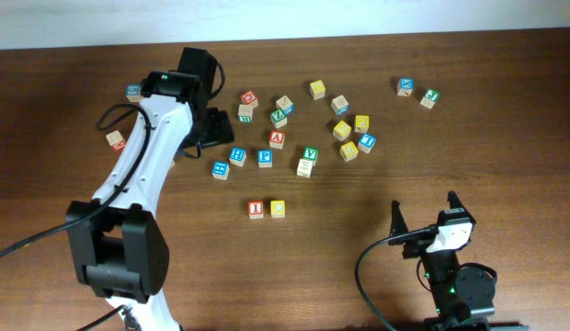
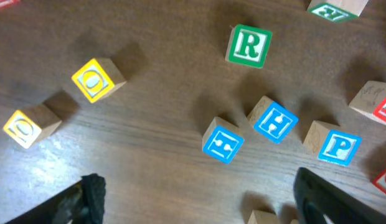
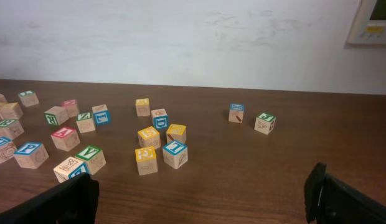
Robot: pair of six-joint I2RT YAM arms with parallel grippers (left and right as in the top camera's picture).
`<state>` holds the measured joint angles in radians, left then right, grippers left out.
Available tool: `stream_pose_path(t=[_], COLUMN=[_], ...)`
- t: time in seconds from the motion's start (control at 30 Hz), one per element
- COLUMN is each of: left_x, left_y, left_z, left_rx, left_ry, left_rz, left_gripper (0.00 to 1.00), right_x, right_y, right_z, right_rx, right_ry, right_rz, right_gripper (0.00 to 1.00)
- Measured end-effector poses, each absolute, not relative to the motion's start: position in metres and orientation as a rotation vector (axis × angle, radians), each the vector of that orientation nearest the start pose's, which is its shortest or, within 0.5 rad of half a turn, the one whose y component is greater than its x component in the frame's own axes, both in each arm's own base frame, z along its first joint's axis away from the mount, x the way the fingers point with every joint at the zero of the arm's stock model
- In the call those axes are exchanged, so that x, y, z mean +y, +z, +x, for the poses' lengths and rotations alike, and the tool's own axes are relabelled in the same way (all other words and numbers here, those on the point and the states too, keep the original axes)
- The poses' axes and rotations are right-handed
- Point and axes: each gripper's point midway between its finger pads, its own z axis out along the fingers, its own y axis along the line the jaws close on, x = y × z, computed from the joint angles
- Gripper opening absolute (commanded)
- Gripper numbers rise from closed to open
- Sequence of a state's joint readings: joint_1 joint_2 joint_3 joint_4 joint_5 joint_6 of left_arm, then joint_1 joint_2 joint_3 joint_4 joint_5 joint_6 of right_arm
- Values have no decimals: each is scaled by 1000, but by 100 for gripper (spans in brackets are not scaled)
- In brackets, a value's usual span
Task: Spell out ICRA
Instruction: 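Move the left gripper to the green R block and grasp it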
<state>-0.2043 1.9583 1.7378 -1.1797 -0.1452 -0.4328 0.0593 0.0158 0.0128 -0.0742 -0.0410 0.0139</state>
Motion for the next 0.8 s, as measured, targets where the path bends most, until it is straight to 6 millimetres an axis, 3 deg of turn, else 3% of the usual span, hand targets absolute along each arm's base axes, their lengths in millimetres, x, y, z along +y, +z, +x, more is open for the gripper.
stream_pose_path(t=[0.13, 0.2, 0.33, 0.37, 0.53, 0.67, 0.8], left_x=[-61, -63, -71, -75, -78, -78, -78], left_y=[122, 123, 124, 115, 71, 35, 23], left_z=[418, 426, 463, 476, 493, 498, 498], left_rx=[2880, 2846, 2719, 2698, 2725, 2762, 2780], left_ry=[108, 89, 21, 12, 31, 56, 73], left_rz=[-348, -347, -336, -312, -278, -269, -231], left_gripper=[99, 94, 89, 89, 87, 66, 64], right_x=[22, 22, 22, 22, 22, 22, 22], right_y=[158, 158, 158, 158, 158, 158, 158], right_z=[245, 245, 245, 245, 245, 245, 245], right_rx=[1648, 1647, 1647, 1648, 1648, 1648, 1648], right_ry=[89, 89, 90, 90, 89, 90, 89], right_rz=[-68, -69, -69, -69, -69, -68, -68], right_gripper=[98, 98, 98, 98, 98, 98, 98])
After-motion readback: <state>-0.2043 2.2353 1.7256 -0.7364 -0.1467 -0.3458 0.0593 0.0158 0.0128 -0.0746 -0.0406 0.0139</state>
